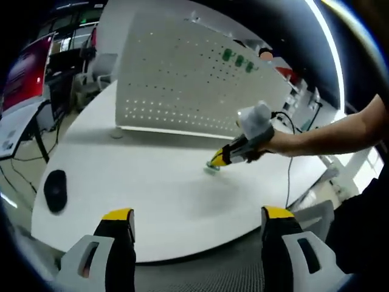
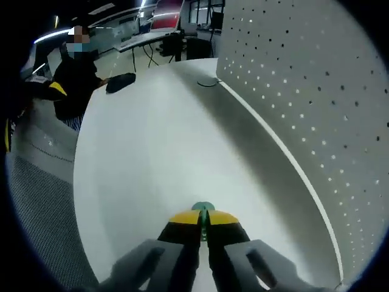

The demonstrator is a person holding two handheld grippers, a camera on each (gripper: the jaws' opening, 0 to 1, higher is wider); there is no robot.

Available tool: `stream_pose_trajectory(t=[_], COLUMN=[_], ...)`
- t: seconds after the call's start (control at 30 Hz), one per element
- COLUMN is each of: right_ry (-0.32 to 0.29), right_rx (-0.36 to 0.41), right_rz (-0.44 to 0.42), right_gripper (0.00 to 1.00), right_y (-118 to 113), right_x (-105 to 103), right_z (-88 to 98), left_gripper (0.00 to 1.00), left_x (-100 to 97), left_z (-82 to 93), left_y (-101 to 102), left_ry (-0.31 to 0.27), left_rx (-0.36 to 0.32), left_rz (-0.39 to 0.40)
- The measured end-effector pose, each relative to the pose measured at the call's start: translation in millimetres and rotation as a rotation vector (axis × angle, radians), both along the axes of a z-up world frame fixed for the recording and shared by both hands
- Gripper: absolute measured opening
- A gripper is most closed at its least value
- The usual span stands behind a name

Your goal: Insert the hook assembly into the mounting plate slot until the hook locks in place.

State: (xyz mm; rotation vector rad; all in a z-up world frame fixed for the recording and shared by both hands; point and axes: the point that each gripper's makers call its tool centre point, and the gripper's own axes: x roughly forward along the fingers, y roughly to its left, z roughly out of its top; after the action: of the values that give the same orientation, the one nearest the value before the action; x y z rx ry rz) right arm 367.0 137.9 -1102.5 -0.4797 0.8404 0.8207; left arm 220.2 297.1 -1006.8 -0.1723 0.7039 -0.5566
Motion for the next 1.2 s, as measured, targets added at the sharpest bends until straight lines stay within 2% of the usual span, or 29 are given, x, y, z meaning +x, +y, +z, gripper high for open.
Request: stream_pose_trajectory(t=[0.17,0.47,0.73,0.87,0.97,1.13,1.2], right_ry=[-0.053,-0.111,-0.124,-0.124,-0.140,-0.175,-0.177], right_rx=[0.114,0.216,0.382,0.518,0.613,0.645,0.683], right_rz=[-0.100,-0.180,-0.309,-0.385,-0.408,-0.402,-0.407], right_gripper=[0.00,0.00,0.00,0.00,0.00,0.00,0.00], right_y=[3,3,2,5,12,21,27], right_x=[12,18,15,5,-6,-29,-37], right_z=[33.4,72.9,110.2,137.8,159.8,180.3,187.8], left_gripper=[0.87,0.87,0.87,0.86,0.85,0.82,0.80], left_x=[5.7,15.8,20.4,26.5,31.2,39.1,42.1], left_z=[4.4,18.8,28.9,32.9,38.4,47.4,50.2], left_y=[1,-5,-16,-20,-22,-28,-30], left_ry=[-0.013,-0.051,-0.072,-0.075,-0.086,-0.097,-0.094], left_rx=[0.013,0.024,0.041,0.043,0.052,0.025,0.004], left_rz=[-0.013,-0.053,-0.099,-0.109,-0.114,-0.115,-0.109])
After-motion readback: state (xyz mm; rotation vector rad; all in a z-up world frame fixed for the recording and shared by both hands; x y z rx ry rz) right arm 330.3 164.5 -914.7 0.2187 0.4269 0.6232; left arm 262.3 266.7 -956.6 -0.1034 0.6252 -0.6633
